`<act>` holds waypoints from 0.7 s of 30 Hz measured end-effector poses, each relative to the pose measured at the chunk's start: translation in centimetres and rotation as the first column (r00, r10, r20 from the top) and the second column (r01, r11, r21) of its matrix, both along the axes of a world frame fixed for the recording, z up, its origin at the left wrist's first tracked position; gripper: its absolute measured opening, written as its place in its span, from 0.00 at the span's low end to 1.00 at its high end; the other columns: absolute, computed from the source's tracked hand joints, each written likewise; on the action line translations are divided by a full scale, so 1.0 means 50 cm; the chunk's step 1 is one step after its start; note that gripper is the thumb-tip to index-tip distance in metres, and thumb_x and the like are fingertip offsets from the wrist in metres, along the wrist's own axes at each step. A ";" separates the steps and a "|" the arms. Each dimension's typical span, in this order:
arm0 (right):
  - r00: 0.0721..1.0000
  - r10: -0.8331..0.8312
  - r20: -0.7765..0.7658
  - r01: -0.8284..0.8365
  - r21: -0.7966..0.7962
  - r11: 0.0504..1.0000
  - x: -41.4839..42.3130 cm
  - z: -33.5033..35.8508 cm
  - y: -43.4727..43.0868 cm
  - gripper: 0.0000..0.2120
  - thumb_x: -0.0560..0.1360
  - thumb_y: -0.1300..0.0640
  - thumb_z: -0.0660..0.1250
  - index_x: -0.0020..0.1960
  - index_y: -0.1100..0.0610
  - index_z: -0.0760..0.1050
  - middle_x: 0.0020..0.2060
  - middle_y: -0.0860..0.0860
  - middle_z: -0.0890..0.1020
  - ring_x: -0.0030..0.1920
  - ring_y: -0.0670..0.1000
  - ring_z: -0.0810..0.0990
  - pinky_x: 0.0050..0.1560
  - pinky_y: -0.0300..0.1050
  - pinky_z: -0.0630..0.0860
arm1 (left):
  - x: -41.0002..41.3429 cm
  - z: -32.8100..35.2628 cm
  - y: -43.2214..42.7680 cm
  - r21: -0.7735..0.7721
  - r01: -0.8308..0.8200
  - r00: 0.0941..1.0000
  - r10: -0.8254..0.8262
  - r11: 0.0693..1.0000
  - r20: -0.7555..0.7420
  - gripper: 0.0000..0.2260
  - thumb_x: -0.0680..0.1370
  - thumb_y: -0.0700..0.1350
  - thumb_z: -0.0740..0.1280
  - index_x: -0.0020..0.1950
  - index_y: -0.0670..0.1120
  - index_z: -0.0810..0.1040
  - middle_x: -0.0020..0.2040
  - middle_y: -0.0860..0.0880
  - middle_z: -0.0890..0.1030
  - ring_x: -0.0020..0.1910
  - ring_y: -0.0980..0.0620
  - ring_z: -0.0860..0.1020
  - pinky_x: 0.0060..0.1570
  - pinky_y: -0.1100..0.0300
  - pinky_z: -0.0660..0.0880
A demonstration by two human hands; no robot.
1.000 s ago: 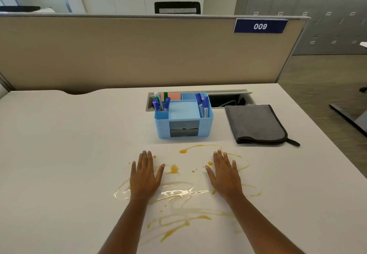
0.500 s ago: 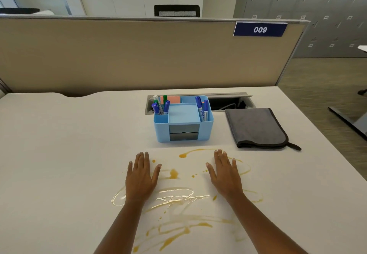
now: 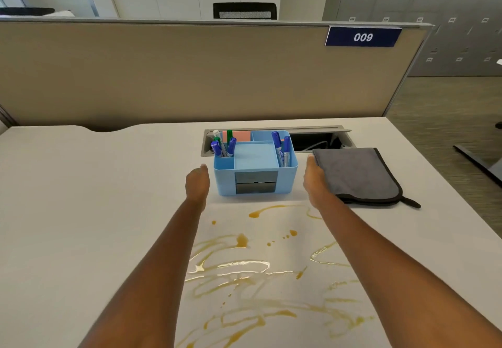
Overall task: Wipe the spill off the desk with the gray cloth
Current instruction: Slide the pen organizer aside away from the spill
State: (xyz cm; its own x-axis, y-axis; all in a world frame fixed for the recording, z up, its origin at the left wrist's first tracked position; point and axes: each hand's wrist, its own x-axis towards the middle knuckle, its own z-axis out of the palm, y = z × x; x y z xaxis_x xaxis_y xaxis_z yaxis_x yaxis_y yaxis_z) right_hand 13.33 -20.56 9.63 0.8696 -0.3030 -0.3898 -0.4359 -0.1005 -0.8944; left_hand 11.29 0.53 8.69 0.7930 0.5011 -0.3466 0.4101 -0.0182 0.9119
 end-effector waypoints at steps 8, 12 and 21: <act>0.997 0.076 0.001 -0.076 0.067 0.995 0.051 -0.003 0.025 0.22 0.80 0.47 0.51 0.62 0.62 0.70 0.58 0.60 0.78 0.52 0.54 0.77 0.43 0.42 0.75 | 0.042 -0.001 -0.025 -0.126 0.011 1.000 -0.013 0.992 -0.012 0.03 0.79 0.41 0.59 0.48 0.41 0.67 0.49 0.43 0.71 0.52 0.48 0.68 0.50 0.57 0.67; 0.990 0.130 -0.056 -0.135 -0.092 0.987 0.063 -0.016 0.021 0.17 0.80 0.56 0.55 0.63 0.65 0.69 0.47 0.57 0.74 0.47 0.52 0.72 0.30 0.36 0.63 | 0.054 -0.006 -0.026 -0.019 0.028 0.999 -0.029 0.999 -0.015 0.03 0.78 0.38 0.60 0.50 0.39 0.70 0.52 0.39 0.72 0.50 0.46 0.69 0.52 0.54 0.71; 0.991 0.133 -0.030 -0.135 -0.352 0.926 0.081 -0.006 0.023 0.13 0.77 0.63 0.60 0.59 0.69 0.70 0.59 0.66 0.76 0.56 0.62 0.77 0.39 0.44 0.71 | 0.066 0.013 -0.029 0.389 0.115 0.991 -0.079 0.914 -0.106 0.10 0.78 0.37 0.59 0.57 0.34 0.73 0.60 0.35 0.77 0.58 0.39 0.77 0.57 0.55 0.74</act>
State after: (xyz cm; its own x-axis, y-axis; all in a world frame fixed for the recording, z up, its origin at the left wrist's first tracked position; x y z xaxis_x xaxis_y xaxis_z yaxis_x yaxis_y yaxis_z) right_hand 17.36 -19.39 9.34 0.9100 -0.3022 -0.2838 -0.4008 -0.4667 -0.7884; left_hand 14.61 -0.94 9.33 0.8203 0.5332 -0.2068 0.4650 -0.4115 0.7838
